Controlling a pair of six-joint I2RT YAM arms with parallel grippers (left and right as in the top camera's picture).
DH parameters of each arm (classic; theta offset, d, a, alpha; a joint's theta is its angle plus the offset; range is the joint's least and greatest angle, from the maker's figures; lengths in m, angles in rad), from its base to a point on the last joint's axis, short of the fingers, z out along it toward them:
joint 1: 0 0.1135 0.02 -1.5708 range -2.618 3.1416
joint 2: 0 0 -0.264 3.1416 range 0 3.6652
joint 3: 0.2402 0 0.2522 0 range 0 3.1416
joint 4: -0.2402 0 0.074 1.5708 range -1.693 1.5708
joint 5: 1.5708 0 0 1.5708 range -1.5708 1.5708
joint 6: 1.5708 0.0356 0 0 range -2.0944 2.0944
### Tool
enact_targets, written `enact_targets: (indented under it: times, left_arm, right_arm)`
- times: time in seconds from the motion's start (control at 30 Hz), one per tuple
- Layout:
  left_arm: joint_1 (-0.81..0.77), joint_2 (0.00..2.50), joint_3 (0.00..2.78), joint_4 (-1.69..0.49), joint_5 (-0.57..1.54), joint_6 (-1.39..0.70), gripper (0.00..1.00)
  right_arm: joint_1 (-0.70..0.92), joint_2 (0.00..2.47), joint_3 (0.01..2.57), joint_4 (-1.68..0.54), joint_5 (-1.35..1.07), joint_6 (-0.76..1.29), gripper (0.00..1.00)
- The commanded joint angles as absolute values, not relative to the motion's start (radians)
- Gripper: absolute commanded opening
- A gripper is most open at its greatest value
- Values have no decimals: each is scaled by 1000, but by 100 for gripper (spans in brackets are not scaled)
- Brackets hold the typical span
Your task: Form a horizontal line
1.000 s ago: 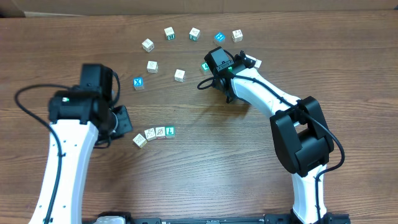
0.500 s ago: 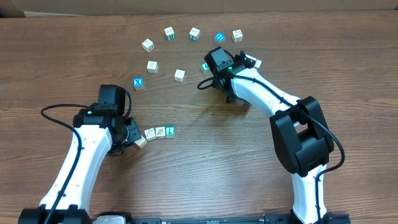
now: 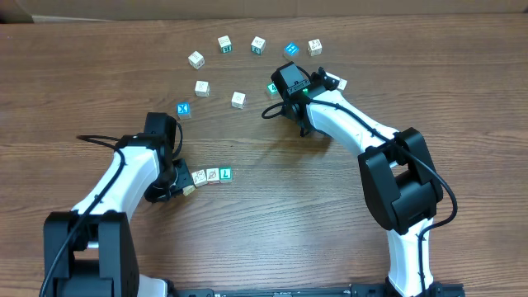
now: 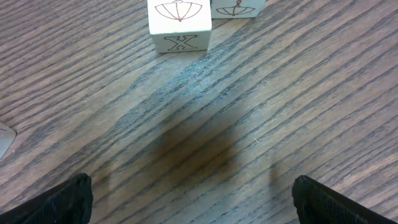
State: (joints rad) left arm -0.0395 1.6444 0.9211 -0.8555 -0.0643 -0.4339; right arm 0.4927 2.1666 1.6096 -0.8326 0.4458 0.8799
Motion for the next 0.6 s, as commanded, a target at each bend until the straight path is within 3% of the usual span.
enact_targets:
  times: [0.0,0.57]
  left_arm:
    - [-38,1666,911,-834,-79,-403,4]
    - [-38,1667,911,-821,-78,-405,4]
  right_arm:
    - [492,2138,1604,-831,459,884,100]
    - [492,2138,1604,-831,459,884,100]
